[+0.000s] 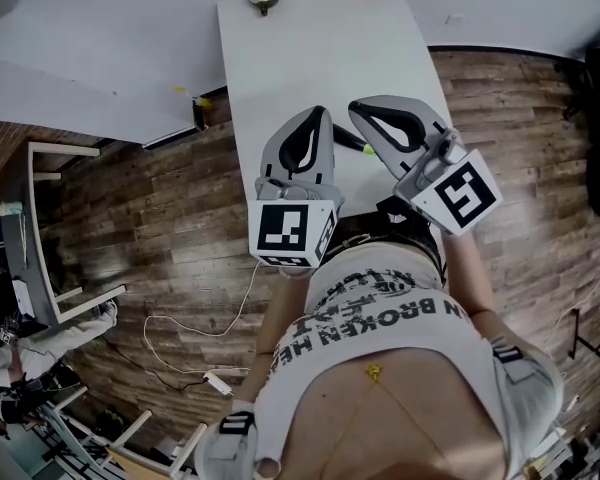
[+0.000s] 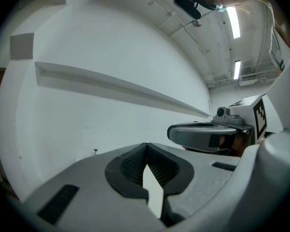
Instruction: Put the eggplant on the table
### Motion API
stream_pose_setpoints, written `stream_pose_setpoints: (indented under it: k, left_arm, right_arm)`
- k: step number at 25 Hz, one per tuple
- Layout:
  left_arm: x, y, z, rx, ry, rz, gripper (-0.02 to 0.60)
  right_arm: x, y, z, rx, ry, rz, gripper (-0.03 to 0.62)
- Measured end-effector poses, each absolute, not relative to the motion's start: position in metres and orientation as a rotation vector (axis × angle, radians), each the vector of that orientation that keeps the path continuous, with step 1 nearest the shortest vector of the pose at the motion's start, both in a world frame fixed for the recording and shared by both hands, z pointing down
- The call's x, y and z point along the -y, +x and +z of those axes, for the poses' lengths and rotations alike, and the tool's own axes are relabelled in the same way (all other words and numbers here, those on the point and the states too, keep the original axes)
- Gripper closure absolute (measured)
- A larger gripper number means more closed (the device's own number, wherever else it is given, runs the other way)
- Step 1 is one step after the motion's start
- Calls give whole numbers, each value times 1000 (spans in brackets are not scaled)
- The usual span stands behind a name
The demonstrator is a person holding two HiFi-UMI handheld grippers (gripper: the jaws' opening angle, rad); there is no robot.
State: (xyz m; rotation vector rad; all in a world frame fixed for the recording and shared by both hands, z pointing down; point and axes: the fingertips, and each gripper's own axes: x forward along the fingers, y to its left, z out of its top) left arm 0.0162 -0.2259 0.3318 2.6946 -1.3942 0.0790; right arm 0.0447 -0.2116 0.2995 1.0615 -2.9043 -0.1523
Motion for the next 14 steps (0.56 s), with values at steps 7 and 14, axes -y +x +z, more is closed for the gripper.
stream_pose_setpoints:
  k: [7, 14]
  left_arm:
    - [215, 12, 332, 1405, 2691, 70, 583]
    - [237, 9, 335, 1396, 2688, 79, 583]
  right_arm:
    - [199, 41, 300, 2902, 1052, -155, 586]
    - [221, 36, 304, 2898, 1041, -135, 586]
